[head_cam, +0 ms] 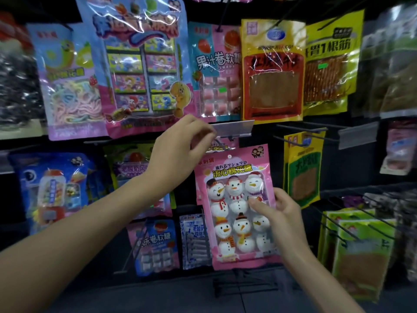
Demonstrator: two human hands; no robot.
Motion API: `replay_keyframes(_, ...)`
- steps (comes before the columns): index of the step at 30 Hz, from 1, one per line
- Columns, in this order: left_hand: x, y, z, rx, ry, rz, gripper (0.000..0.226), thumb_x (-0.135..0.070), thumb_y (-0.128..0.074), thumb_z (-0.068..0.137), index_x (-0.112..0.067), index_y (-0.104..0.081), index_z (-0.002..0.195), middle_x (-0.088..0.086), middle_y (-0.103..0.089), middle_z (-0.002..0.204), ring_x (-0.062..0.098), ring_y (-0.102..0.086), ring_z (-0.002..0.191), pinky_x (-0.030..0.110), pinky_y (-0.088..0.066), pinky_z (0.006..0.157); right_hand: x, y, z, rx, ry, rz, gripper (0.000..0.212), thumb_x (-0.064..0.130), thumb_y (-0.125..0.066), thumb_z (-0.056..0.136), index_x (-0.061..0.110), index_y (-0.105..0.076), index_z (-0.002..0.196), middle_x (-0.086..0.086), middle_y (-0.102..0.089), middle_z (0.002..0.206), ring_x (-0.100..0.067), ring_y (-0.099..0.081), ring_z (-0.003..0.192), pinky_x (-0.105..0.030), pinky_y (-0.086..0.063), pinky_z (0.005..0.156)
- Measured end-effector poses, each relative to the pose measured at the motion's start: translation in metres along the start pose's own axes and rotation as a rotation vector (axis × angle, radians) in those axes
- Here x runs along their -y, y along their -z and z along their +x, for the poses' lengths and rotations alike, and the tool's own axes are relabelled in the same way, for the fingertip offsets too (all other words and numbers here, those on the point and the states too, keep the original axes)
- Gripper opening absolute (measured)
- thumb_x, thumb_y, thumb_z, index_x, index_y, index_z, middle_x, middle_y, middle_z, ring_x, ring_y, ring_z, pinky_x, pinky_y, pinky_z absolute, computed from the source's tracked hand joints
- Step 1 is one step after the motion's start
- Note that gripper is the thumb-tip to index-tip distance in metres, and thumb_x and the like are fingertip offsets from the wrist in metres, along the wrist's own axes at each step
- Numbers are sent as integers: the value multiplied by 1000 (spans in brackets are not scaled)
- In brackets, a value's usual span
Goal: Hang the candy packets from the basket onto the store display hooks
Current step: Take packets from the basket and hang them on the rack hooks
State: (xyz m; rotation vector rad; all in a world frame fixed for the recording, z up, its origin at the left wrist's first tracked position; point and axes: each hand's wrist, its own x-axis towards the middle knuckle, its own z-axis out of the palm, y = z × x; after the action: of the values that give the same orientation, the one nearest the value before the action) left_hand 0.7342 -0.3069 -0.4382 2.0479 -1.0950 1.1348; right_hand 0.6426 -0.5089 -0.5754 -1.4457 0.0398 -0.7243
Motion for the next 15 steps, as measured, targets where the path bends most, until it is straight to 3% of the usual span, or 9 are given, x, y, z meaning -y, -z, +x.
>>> replay_keyframes(3,-3,3,1,21,123,-154,17,-34,-64,102,-24,-76,107,-9,-65,100,11,-63,91,39,-55,84,0,-5,2,9,-3,10,16,14,-80,89,15,-74,104,-6,-79,98,-25,-76,94,-46,-61,87)
replay_keyframes(7,-8,8,-1,52,191,-216,15,-34,-67,101,-25,-77,107,-10,-65,100,8,-62,92,30,-53,85,-1,-11,1,5,8,4,18,18,-79,90,16,-74,106,-2,-80,100,-18,-77,93,-45,-61,88)
replay_keyframes(15,-9,5,-9,31,227,-298,16,-31,-66,102,-26,-78,112,-8,-68,104,13,-64,95,37,-54,87,1,-12,3,35,13,-16,20,21,-80,89,19,-74,108,1,-81,100,-17,-77,95,-45,-61,90)
